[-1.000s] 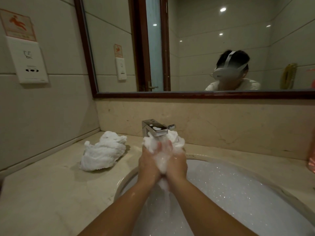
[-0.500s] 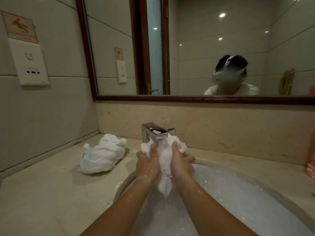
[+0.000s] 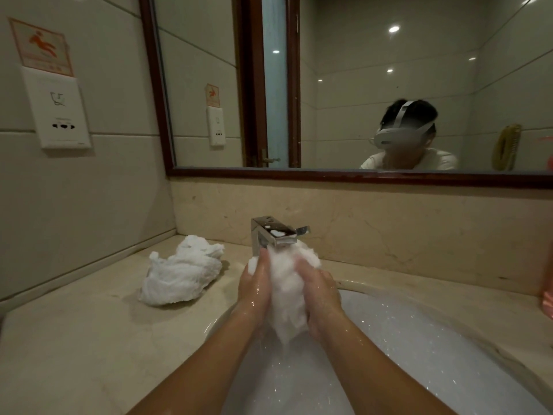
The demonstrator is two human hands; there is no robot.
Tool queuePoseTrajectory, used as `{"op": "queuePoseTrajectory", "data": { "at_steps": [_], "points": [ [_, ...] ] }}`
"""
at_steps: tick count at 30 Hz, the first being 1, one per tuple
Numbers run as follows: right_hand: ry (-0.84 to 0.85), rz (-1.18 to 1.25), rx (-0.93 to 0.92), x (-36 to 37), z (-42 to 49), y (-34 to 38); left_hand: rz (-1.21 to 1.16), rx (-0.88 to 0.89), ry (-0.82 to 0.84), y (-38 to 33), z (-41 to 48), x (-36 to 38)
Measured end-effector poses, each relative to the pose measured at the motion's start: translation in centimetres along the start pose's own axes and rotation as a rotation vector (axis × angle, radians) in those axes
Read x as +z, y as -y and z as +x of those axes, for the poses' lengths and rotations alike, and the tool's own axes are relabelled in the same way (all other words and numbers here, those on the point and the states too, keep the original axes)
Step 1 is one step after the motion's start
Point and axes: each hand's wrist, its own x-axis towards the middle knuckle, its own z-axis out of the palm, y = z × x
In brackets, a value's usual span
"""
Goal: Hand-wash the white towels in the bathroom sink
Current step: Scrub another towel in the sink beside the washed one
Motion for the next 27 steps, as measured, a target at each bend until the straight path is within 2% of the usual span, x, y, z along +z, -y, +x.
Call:
{"op": "queuePoseTrajectory", "data": {
  "at_steps": [4,6,8,13,18,21,24,27],
  "points": [
    [0.029,0.059,0.024,-0.3,0.4,-0.1,-0.015,0.021,-0.088,-0.2,0.1,-0.1],
    [0.062,0.049,-0.001,-0.3,0.4,-0.2,0.013,0.039,-0.040,0.0,0.0,-0.1],
    [0.042,0.007,-0.048,0.0,0.2,-0.1,0.096,0.078,0.009,0.1,0.0,0.0],
    [-0.029,-0.176,-0.183,1.0,0.5,-0.4,0.267,0.152,-0.071,0.0,0.3,0.1],
    [0.005,-0.095,-0.076,0.3,0.0,0.0,0.051,0.058,-0.141,-0.5,0.4,-0.2],
    [0.048,-0.014,0.063,0.1,0.2,0.1,-0.062,0.045,-0.064,0.0,0.6,-0.6],
    [0.006,0.067,0.073,0.7,0.3,0.6,-0.120,0.068,0.030,-0.2,0.0,-0.8],
    [-0.038,0.295,0.078,1.3,0.7,0.7,-0.103,0.116,0.102,-0.1,-0.8,-0.4]
  ]
}}
